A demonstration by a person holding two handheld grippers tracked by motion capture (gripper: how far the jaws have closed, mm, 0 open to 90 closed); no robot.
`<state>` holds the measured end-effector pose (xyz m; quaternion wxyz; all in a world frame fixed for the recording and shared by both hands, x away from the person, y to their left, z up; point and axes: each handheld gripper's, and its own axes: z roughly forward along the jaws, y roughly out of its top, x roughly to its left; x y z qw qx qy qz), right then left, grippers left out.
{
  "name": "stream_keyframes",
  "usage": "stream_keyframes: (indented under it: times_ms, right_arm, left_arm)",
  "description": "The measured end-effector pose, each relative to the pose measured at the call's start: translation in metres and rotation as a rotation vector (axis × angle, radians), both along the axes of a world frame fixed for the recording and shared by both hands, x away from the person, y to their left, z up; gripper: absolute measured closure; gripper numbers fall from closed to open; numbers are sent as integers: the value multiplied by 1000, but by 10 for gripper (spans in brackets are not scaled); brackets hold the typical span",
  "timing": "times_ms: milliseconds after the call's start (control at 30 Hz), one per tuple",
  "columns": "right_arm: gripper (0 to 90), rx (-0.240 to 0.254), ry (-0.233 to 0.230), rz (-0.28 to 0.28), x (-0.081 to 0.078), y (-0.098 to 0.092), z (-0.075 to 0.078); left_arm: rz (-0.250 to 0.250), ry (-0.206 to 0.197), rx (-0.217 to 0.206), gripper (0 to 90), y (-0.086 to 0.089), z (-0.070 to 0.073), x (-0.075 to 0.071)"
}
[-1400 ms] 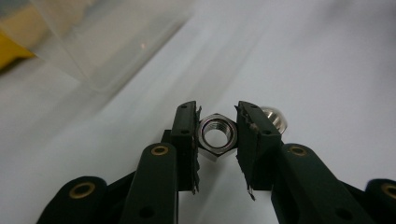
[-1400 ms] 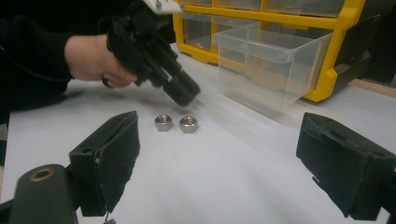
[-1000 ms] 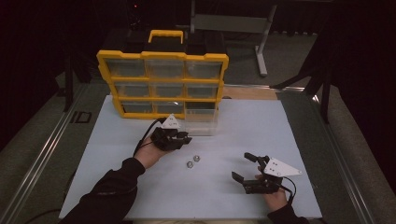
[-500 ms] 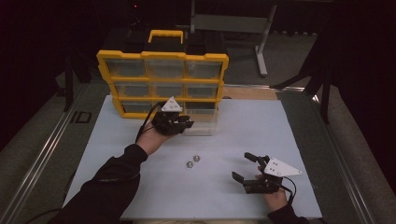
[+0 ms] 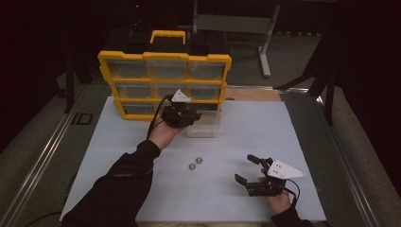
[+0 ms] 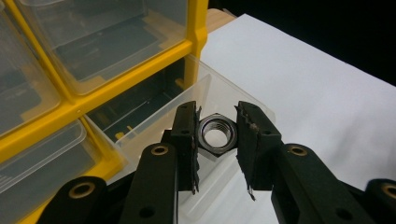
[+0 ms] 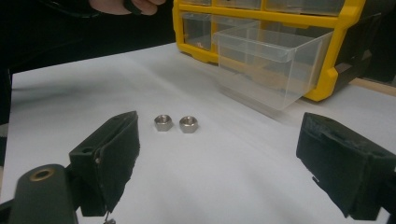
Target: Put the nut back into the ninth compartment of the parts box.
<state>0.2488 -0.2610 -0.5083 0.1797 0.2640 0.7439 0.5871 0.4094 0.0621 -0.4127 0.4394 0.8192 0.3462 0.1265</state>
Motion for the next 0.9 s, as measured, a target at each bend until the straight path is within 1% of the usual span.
stream_keyframes:
  times_ms: [67, 100, 133, 200, 233, 300, 333, 400, 433, 500, 567, 633, 667, 767, 800, 900]
  right_arm:
    - [133, 0, 1, 0, 0, 0, 0]
    - [133, 1, 2, 0, 0, 0, 0]
    - [133, 1, 2, 0, 0, 0, 0]
    - [133, 1, 3, 1, 0, 0, 0]
    - [133, 0, 3, 1, 0, 0, 0]
    - [133, 1, 2, 3, 0, 0, 0]
    - [133, 1, 2, 2, 0, 0, 0]
    - [133, 2, 3, 2, 0, 0, 0]
    - [133, 1, 4, 2, 0, 0, 0]
    - [133, 1, 4, 2, 0, 0, 0]
    - [133, -1, 4, 5, 1, 1, -1]
    - [133, -1, 5, 7, 1, 0, -1]
    - [133, 0, 5, 6, 1, 0, -1]
    - [134, 0, 6, 6, 1, 0, -1]
    - [134, -1, 5, 7, 1, 0, -1]
    - [133, -1, 6, 9, 1, 1, -1]
  left_arm:
    - [18, 8, -3, 690, -3, -1, 2]
    - [18, 8, -3, 690, -3, -1, 2]
    - [37, 13, -5, 690, -6, -1, 4]
    - [43, 16, -4, 690, -8, -2, 5]
    - [59, 25, -7, 690, -10, -3, 6]
    - [74, 30, 5, 690, -13, -5, 7]
    - [78, 37, 6, 690, -14, -6, 8]
    - [78, 37, 6, 689, -14, -6, 8]
    - [99, 60, 8, 690, -18, -11, 11]
    - [101, 67, 9, 689, -20, -12, 12]
    - [102, 76, 26, 690, -25, -16, 13]
    - [102, 79, 29, 689, -27, -17, 13]
    - [104, 88, 34, 689, -29, -19, 14]
    - [107, 97, 37, 689, -29, -21, 16]
    - [112, 117, 29, 688, -29, -23, 18]
    - [116, 140, 43, 689, -31, -27, 21]
